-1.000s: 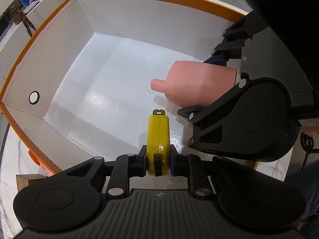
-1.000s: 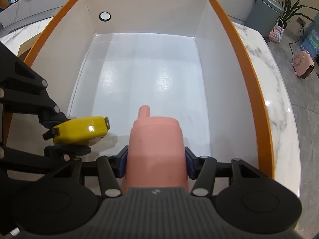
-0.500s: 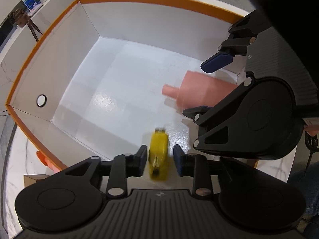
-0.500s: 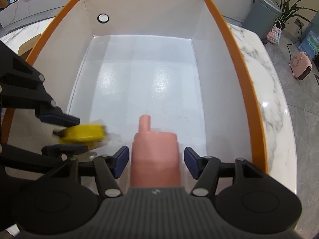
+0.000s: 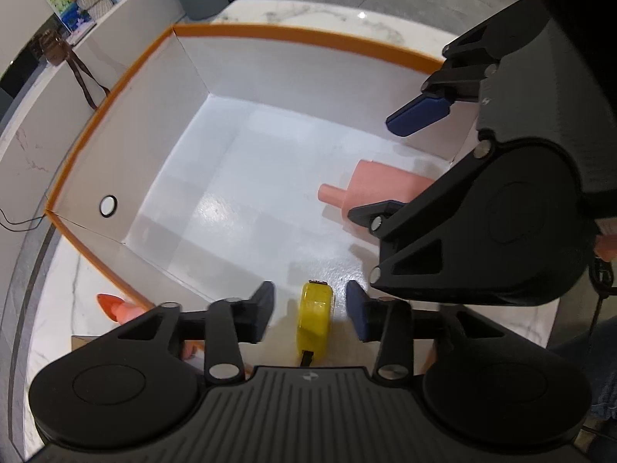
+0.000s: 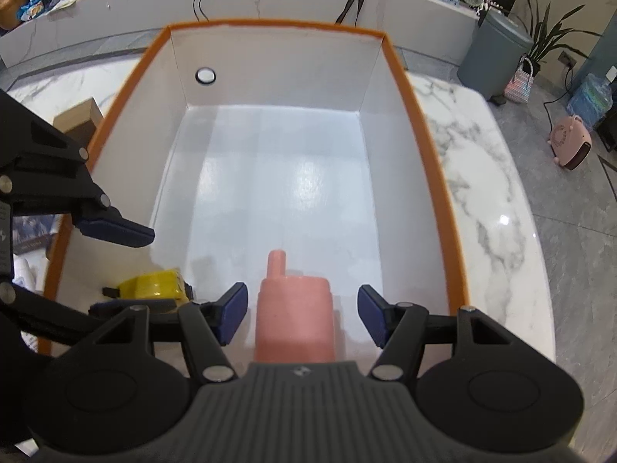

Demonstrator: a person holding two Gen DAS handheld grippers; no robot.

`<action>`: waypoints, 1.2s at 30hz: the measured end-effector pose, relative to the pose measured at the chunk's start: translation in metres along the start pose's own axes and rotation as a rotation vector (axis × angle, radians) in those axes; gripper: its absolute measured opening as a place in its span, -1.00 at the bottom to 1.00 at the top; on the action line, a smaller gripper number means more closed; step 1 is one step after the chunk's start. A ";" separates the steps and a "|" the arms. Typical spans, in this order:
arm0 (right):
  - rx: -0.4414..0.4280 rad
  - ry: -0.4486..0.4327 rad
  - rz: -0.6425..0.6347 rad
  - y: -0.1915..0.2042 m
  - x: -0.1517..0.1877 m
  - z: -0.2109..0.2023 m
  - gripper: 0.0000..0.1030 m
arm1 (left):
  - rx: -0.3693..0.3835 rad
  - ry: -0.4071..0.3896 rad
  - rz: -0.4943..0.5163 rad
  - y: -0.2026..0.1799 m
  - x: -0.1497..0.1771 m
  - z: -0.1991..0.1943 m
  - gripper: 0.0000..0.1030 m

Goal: Organize rigid objects
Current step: 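Withdraw the left tool from the box back over the table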

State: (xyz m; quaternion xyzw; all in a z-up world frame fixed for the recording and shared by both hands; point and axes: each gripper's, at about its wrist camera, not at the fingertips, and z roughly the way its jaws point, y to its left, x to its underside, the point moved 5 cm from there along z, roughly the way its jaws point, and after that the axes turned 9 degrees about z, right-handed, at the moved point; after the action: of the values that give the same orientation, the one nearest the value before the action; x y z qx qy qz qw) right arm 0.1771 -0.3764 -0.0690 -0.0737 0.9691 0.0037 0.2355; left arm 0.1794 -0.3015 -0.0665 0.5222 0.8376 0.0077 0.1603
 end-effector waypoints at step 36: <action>-0.006 -0.189 -0.194 0.114 0.004 -0.097 0.31 | -0.119 -0.149 -0.165 0.019 0.110 -0.113 0.14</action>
State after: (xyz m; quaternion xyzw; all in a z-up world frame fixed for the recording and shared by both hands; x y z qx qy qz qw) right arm 0.1126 -0.2682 0.0122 -0.1670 0.9309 -0.0093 0.3248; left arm 0.1203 -0.1790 0.0158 0.4404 0.8614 0.0051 0.2529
